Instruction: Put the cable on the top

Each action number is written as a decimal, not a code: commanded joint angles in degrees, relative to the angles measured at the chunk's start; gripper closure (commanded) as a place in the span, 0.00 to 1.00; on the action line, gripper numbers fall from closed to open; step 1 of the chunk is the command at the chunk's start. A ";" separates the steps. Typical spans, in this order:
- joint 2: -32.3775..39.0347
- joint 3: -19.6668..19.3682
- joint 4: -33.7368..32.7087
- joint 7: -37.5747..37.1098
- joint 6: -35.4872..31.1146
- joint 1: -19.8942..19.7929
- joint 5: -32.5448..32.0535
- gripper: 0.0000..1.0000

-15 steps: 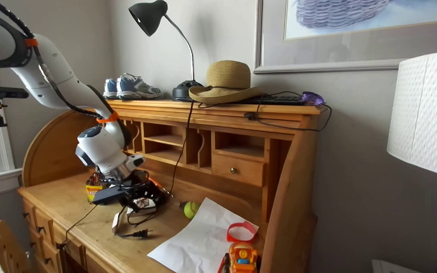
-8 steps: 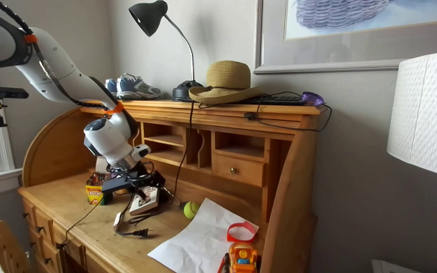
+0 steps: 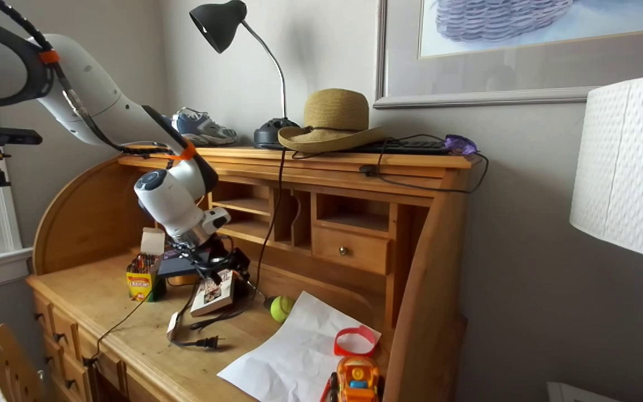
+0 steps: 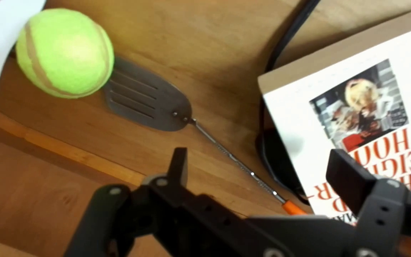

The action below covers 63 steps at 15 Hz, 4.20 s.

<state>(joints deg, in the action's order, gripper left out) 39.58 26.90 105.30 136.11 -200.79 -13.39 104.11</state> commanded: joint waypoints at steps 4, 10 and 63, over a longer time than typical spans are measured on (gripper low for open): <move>9.01 17.19 -6.14 17.61 -4.61 -16.03 6.83 0.00; 18.27 35.15 -8.60 24.14 -21.94 -27.67 8.30 0.00; 8.05 46.90 10.94 10.11 -14.58 -50.55 2.19 0.94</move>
<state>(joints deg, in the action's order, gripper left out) 57.06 75.88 110.35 151.68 -225.25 -61.17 104.39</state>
